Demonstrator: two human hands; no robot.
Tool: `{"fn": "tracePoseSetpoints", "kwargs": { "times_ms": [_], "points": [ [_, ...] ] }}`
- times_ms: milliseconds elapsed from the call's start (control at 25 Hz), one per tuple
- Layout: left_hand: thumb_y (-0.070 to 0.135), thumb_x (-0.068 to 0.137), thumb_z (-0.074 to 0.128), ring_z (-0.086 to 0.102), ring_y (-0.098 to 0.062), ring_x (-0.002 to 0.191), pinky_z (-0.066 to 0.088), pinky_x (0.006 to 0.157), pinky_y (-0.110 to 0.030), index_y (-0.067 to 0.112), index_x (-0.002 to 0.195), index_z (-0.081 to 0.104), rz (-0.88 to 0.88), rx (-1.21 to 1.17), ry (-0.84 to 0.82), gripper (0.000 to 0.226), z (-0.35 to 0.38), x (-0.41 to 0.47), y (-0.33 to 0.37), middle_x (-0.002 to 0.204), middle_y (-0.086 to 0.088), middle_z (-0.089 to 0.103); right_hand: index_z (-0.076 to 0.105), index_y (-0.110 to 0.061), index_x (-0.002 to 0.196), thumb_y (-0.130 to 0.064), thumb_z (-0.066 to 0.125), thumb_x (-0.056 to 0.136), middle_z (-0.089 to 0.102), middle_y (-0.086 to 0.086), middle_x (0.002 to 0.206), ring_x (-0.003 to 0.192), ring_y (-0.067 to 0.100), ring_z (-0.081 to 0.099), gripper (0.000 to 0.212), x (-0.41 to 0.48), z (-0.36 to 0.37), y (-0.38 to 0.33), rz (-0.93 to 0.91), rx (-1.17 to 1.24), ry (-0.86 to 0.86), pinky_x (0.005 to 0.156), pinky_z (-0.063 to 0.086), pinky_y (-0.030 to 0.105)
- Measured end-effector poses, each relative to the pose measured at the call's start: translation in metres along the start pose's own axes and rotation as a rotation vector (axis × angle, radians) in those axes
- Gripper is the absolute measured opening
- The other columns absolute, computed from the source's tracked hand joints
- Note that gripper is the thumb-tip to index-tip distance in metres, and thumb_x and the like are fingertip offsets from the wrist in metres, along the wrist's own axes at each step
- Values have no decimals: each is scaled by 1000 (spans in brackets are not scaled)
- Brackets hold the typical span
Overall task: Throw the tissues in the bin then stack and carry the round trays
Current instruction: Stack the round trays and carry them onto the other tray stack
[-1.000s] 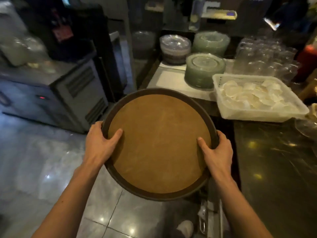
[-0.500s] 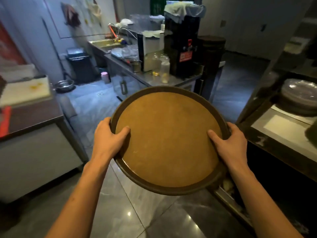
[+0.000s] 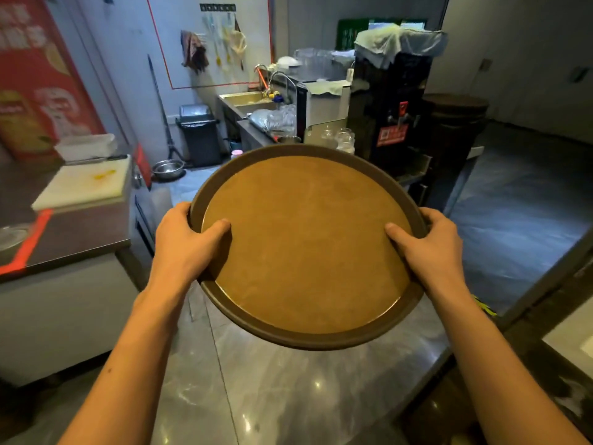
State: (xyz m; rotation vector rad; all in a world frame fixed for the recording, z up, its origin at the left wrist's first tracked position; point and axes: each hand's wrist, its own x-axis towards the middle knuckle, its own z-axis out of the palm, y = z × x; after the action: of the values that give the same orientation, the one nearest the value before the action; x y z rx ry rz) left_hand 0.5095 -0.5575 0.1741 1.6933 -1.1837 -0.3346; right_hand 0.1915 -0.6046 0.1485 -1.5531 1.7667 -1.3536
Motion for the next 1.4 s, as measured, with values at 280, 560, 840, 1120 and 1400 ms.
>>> {"fn": "tracePoseSetpoints", "kwargs": {
  "times_ms": [280, 560, 840, 1120, 1400],
  "points": [
    [28, 75, 74, 63, -24, 91, 51, 76, -37, 11, 114, 60, 28, -48, -76, 45, 142, 87, 55, 103, -5, 65, 52, -20, 132, -45, 76, 74, 62, 6, 126, 112, 27, 59, 68, 143, -29, 42, 49, -38, 104, 91, 52, 52],
    [31, 75, 76, 63, -29, 101, 54, 83, -44, 12, 125, 55, 153, -151, -253, 58, 311, 219, 88, 117, -9, 64, 54, -20, 130, -38, 77, 78, 62, 7, 125, 110, 28, 60, 60, 277, -30, 92, 183, -72, 299, 90, 52, 50],
    [26, 78, 74, 59, -29, 106, 51, 84, -43, 10, 133, 49, 292, -255, -486, 62, 471, 348, 151, 125, -11, 59, 51, -20, 135, -36, 76, 79, 60, 7, 129, 112, 26, 59, 64, 413, -36, 112, 299, -127, 509, 92, 51, 45],
    [36, 71, 76, 57, -26, 106, 53, 83, -45, 16, 132, 48, 315, -281, -574, 70, 650, 414, 206, 123, -7, 57, 54, -15, 132, -33, 77, 79, 61, 12, 130, 117, 31, 57, 61, 552, -70, 187, 348, -204, 608, 97, 47, 49],
    [51, 66, 70, 54, -23, 112, 51, 89, -45, 23, 135, 43, 283, -261, -568, 80, 811, 450, 275, 127, -4, 52, 50, -15, 137, -34, 78, 77, 58, 11, 136, 119, 29, 56, 69, 722, -129, 274, 361, -175, 575, 98, 48, 46]
  ]
}}
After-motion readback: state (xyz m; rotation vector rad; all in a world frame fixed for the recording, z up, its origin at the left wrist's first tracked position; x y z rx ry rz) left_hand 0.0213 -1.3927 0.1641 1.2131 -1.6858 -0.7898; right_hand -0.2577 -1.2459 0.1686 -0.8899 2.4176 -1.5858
